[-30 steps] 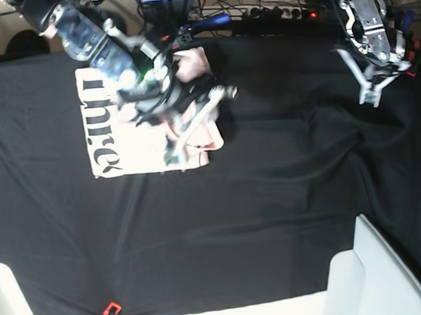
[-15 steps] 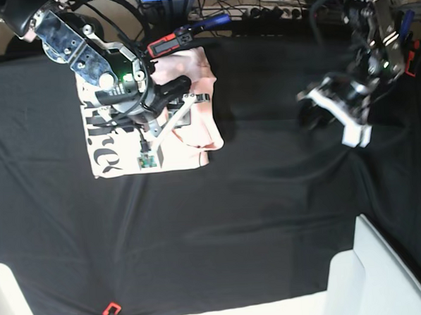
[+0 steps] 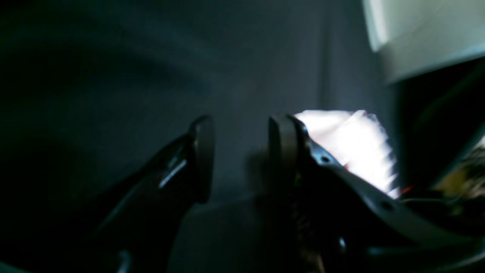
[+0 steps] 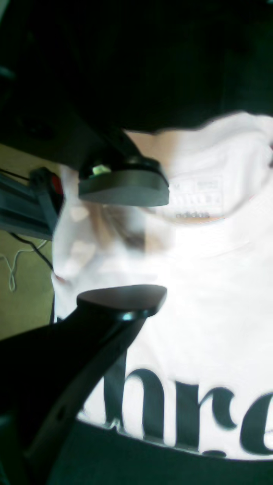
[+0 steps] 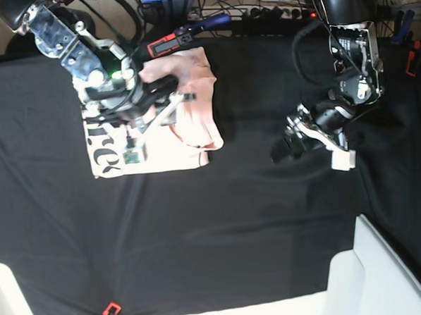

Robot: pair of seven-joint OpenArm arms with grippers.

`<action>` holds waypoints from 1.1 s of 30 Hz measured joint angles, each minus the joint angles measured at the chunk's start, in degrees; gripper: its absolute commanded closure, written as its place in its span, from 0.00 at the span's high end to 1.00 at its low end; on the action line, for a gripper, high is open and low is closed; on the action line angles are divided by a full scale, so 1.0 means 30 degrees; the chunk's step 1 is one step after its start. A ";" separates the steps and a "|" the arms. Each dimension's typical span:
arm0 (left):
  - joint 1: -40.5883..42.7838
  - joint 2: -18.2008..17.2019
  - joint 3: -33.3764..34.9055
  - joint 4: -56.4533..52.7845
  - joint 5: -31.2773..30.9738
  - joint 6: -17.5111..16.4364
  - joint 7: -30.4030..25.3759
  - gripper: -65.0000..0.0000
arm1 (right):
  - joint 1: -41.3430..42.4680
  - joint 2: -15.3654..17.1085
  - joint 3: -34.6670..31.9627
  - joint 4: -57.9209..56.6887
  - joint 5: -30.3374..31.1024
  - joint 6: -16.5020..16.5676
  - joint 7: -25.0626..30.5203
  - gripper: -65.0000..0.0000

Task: Fold the T-shirt properly
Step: 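Move the left gripper to the shirt and grasp the folded bundle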

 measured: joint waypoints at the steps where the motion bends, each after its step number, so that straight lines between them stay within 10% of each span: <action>1: 0.0007 -0.0153 -0.0015 0.0007 -0.0262 -0.0015 0.0007 0.37 | -0.0073 0.0007 0.0255 0.0000 -0.0044 -0.0015 0.0087 0.48; 16: 0.0313 -0.2339 -0.3614 -0.0452 0.3293 -0.0736 -0.1909 0.35 | 0.1894 0.0408 -0.1902 -0.0495 0.0066 0.0007 0.0831 0.45; 20: 0.1552 -0.2914 -0.5151 -0.0408 0.6827 0.1027 -0.2361 0.35 | 0.3606 -0.0801 -0.3679 -0.2506 0.0029 0.0007 -0.0342 0.40; 33: 0.2572 -0.0517 -0.8969 0.1392 1.5977 0.0809 -0.2404 0.35 | 0.8750 -0.5231 -1.0491 -1.1956 -0.2710 0.0124 -0.0546 0.41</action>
